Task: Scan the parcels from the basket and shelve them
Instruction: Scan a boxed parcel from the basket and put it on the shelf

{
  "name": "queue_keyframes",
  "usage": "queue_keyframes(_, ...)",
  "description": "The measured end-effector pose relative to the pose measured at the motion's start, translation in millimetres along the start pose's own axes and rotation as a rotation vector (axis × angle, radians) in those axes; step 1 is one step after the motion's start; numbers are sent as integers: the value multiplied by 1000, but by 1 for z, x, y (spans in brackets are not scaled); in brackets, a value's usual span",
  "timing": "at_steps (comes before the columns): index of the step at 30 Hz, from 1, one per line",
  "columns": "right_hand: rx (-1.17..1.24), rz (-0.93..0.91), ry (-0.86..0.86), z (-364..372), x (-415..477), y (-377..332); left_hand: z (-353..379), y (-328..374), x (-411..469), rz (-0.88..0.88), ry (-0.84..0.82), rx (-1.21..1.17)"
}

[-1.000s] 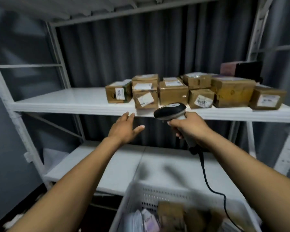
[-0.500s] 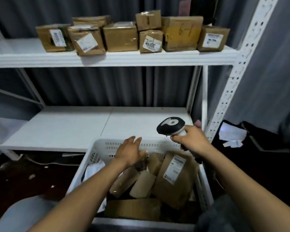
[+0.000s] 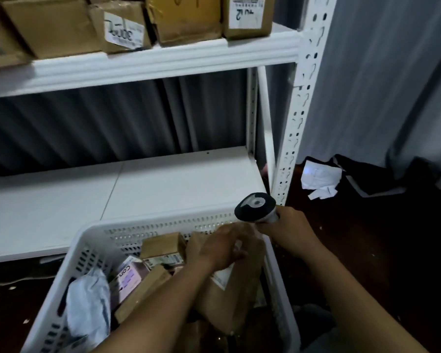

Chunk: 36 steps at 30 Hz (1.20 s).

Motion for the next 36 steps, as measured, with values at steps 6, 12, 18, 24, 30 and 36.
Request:
queue_keyframes(6,8,53,22,-15,4,22,20,6,28,69,-183,130)
queue_keyframes(12,68,84,42,-23,3,31,3,-16,6,197,-139,172)
queue_keyframes(18,155,74,32,-16,1,18,-8,-22,-4,287,-209,430)
queue_keyframes(24,264,41,14,-3,2,2,-47,-42,-24,215,-173,179)
queue_keyframes(30,350,27,29,13,6,-4,-112,-125,-64,-244,190,-460)
queue_keyframes(36,620,50,-20,33,6,-12,-88,-167,-115,-561,416,-1003)
Point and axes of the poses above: each hand's wrist, its own x-axis towards the middle knuckle, its own z-axis out of the palm, y = z × x, the point moved 9 cm from there along x, towards the middle knuckle, and after that the axes turned 12 degrees about -z, right-handed, at the moved point
